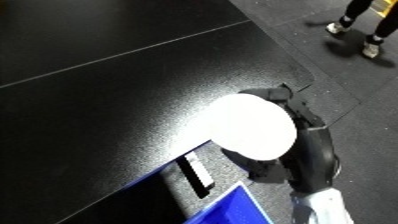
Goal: Pick up the object and place it into the box
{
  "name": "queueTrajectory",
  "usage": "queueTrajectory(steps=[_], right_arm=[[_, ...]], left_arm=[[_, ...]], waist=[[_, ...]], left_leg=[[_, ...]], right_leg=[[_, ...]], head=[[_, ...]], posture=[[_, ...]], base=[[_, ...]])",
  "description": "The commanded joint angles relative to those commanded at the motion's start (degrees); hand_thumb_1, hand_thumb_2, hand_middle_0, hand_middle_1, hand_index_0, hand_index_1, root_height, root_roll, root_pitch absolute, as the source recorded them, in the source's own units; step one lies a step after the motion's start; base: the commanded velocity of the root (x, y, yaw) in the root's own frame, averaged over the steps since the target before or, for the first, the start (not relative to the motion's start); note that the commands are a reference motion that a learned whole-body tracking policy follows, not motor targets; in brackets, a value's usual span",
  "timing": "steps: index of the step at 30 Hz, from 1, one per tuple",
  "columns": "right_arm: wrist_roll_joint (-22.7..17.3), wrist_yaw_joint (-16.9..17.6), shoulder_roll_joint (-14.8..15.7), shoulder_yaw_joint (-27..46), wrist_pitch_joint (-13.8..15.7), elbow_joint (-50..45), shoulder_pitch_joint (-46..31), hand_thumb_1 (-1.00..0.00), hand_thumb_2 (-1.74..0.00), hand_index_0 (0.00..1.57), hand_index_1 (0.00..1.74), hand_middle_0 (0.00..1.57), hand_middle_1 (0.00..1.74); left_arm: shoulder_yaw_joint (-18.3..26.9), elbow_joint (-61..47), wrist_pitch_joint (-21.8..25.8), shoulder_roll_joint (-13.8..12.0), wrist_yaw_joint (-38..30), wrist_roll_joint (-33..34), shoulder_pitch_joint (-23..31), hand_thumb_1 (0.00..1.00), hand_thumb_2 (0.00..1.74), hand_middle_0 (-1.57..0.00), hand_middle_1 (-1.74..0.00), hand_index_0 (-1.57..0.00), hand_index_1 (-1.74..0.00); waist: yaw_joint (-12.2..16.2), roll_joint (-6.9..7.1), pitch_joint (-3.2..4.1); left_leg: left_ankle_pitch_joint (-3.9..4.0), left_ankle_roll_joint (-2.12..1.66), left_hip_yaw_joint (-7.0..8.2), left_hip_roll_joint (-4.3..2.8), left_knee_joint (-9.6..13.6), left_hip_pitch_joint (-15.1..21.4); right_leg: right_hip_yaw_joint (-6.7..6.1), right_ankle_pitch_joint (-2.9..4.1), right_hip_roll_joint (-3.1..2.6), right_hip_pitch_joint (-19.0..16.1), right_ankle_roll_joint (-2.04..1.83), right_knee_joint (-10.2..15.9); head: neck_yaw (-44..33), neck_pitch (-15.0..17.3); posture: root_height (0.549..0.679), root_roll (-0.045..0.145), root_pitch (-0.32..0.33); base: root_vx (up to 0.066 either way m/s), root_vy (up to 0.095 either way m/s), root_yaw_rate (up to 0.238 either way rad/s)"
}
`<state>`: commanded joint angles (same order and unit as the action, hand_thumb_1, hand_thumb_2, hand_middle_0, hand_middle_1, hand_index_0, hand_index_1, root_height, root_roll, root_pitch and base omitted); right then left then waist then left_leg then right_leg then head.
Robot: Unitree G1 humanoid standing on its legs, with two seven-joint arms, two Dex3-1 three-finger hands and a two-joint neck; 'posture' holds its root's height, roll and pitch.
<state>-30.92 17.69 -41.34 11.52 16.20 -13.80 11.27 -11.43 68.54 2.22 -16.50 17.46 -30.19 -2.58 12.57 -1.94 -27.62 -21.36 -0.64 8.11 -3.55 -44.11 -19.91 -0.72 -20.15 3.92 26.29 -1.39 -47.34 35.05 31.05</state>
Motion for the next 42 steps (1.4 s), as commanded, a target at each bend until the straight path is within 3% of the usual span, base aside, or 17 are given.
queueTrajectory(steps=[5, 8, 12, 17, 19, 24, 31, 42], right_arm=[[-0.8, -0.7, 2.3, 4.4, 6.7, 3.7, -7.4, -0.7, -1.22, 1.1, 1.22, 1.1, 1.22], [-3.0, -3.3, 4.3, 5.6, 8.7, 7.4, -11.2, -0.7, -1.22, 1.1, 1.22, 1.1, 1.22], [-6.3, -7.9, 6.7, 4.9, 8.6, 14.2, -14.6, -0.7, -1.22, 1.1, 1.22, 1.1, 1.22], [-8.3, -11.6, 8.0, 2.1, 6.4, 23.6, -17.5, -0.7, -1.22, 1.1, 1.22, 1.1, 1.22], [-10.7, -13.2, 8.4, 0.7, 5.8, 27.9, -17.9, -0.6, -1.04, 0.94, 1.04, 0.94, 1.04], [-15.1, -17.9, 8.2, -2.9, 4.2, 38.3, -15.7, -0.35, -0.61, 0.55, 0.61, 0.55, 0.61], [-15.5, -19.0, 6.7, -6.9, 1.3, 47.0, -11.6, 0.0, 0.0, 0.0, 0.0, 0.0, 0.0], [-13.8, -18.7, 7.7, -9.4, -0.5, 52.4, -9.0, 0.0, 0.0, 0.0, 0.0, 0.0, 0.0]], left_arm=[[0.8, 0.8, 1.0, 1.6, 0.7, -2.0, 0.8, 0.0, 0.0, 0.0, 0.0, 0.0, 0.0], [1.5, 1.0, 1.0, 2.1, 1.0, -2.6, 1.4, 0.0, 0.0, 0.0, 0.0, 0.0, 0.0], [2.3, 1.0, 0.7, 2.2, 1.5, -2.9, 1.8, 0.0, 0.0, 0.0, 0.0, 0.0, 0.0], [3.0, 0.5, -0.1, 1.7, 1.5, -2.7, 1.8, 0.0, 0.0, 0.0, 0.0, 0.0, 0.0], [3.0, 0.6, -0.4, 1.3, 1.5, -2.4, 1.6, 0.0, 0.0, 0.0, 0.0, 0.0, 0.0], [2.4, 0.9, -0.8, 0.4, 2.1, -1.6, 0.8, 0.0, 0.0, 0.0, 0.0, 0.0, 0.0], [0.9, 0.5, -1.9, -0.3, 2.2, -0.8, 0.0, 0.0, 0.0, 0.0, 0.0, 0.0, 0.0], [-0.2, 0.7, -2.8, -0.2, 2.3, -0.4, -0.2, 0.0, 0.0, 0.0, 0.0, 0.0, 0.0]], waist=[[2.7, -0.89, -0.51], [3.7, -1.1, -0.55], [4.5, -1.06, -0.52], [4.7, -0.93, -0.57], [4.5, -0.9, -0.58], [3.4, -1.33, -0.53], [1.4, -2.28, 0.18], [-0.3, -2.63, 0.92]], left_leg=[[-0.17, 0.24, 1.67, 0.52, 2.1, 3.0], [-0.6, 0.55, 2.34, 0.78, 2.9, 4.2], [-1.11, 1.06, 2.74, 1.0, 3.7, 5.2], [-1.53, 1.63, 2.76, 1.16, 3.9, 5.3], [-1.57, 1.77, 2.6, 1.26, 3.8, 5.1], [-1.18, 1.66, 2.0, 1.64, 3.7, 4.9], [-0.86, 1.52, 0.94, 2.36, 3.0, 4.2], [0.05, 1.15, -0.15, 2.88, 2.1, 3.0]], right_leg=[[-1.17, -0.27, -0.58, -1.5, 0.12, 1.1], [-1.61, -0.37, -0.85, -2.1, 0.13, 1.6], [-1.96, -0.41, -1.17, -2.5, 0.22, 2.1], [-2.1, -0.34, -1.55, -2.2, 0.4, 2.2], [-2.05, -0.28, -1.65, -2.1, 0.51, 2.3], [-1.79, -0.12, -1.51, -2.4, 0.77, 2.7], [-1.27, -0.33, -0.98, -2.6, 1.15, 2.4], [-0.46, -0.42, -0.58, -2.4, 1.3, 1.7]], head=[[1.7, 5.0], [2.0, 7.3], [1.9, 8.9], [2.3, 10.7], [2.7, 10.9], [5.0, 12.5], [7.2, 14.3], [7.1, 16.8]], posture=[[0.633, 0.07, -0.019], [0.634, 0.073, -0.021], [0.635, 0.074, -0.021], [0.635, 0.073, -0.017], [0.635, 0.072, -0.017], [0.635, 0.071, -0.018], [0.635, 0.072, -0.02], [0.634, 0.074, -0.022]], base=[[0.02, 0.129, -0.204], [0.016, 0.08, -0.142], [0.005, 0.034, -0.072], [-0.008, -0.002, -0.013], [-0.012, -0.025, 0.013], [-0.005, -0.027, 0.04], [-0.001, -0.015, 0.08], [0.0, -0.009, 0.064]])
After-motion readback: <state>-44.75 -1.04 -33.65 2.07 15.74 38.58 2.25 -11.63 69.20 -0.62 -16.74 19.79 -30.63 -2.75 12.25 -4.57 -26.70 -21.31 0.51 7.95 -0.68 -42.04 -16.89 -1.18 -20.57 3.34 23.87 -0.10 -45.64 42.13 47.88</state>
